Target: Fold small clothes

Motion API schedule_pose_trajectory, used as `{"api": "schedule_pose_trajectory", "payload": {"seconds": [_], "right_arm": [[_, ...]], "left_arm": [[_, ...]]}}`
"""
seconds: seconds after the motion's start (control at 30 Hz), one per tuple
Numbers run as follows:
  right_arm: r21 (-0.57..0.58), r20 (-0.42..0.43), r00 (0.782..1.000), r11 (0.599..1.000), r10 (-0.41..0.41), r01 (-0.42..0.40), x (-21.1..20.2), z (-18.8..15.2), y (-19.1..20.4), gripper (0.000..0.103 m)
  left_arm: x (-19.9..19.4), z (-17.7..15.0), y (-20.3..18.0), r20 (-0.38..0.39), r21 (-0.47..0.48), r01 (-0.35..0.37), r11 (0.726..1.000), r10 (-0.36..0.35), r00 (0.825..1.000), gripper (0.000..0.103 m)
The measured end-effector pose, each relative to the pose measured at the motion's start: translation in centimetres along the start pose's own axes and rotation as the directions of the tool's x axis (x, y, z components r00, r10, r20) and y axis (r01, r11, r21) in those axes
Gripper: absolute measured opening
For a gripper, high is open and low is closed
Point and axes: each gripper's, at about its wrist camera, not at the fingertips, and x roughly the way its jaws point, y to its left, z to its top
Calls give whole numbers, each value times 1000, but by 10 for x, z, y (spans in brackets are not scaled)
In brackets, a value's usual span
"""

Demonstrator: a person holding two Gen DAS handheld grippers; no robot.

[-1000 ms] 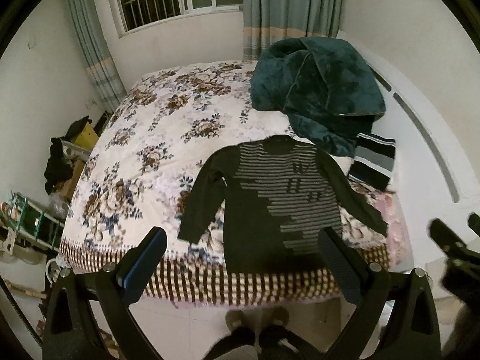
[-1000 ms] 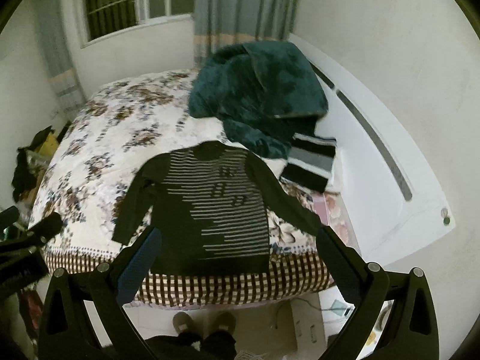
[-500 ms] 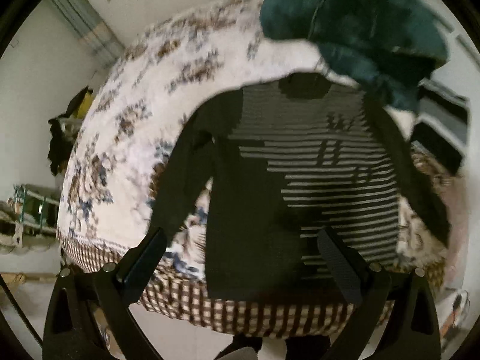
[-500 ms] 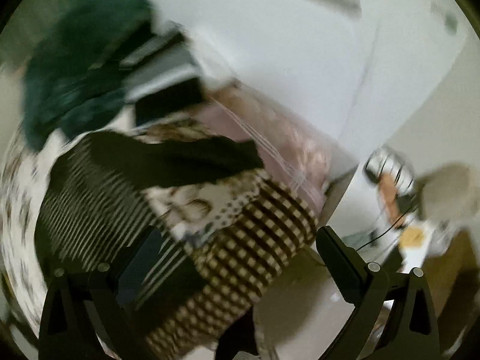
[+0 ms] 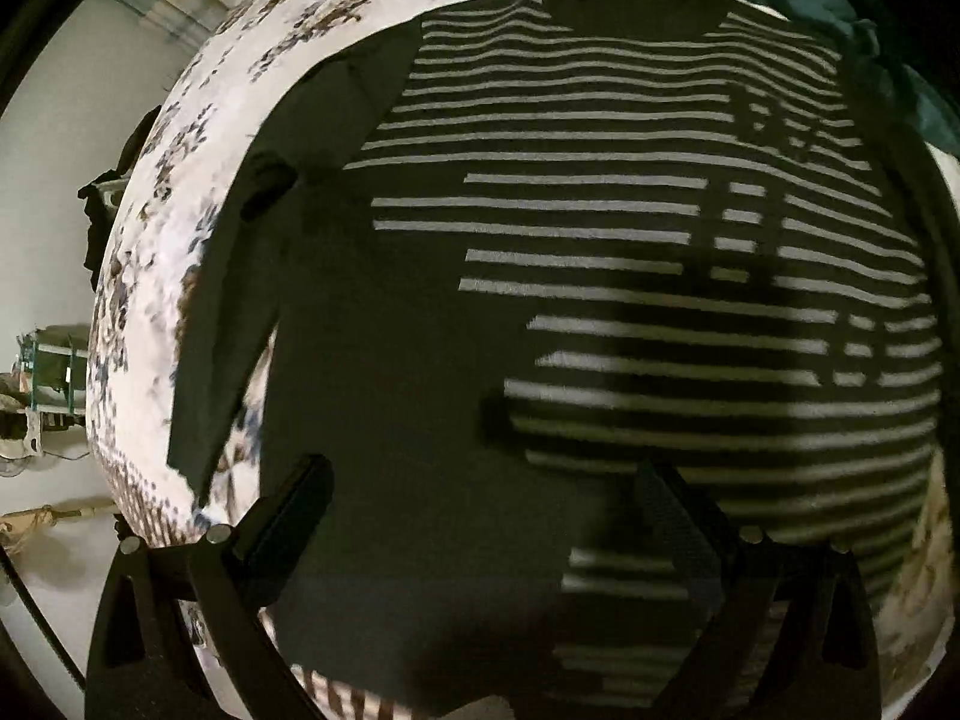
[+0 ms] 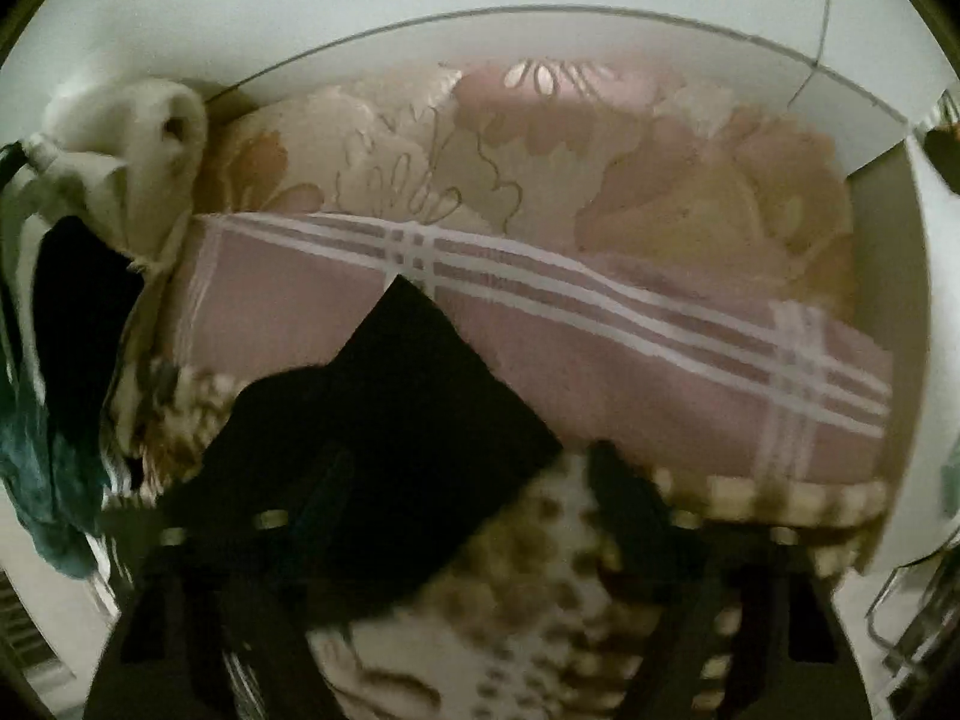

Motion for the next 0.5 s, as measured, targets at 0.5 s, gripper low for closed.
{"api": "schedule_pose_trajectory", "payload": {"seconds": [0.5], "right_arm": [[-630, 350, 927, 766, 137, 125, -111, -176, 261, 11]], "left_arm": [[39, 38, 111, 94, -145, 1, 989, 13, 996, 103]]}}
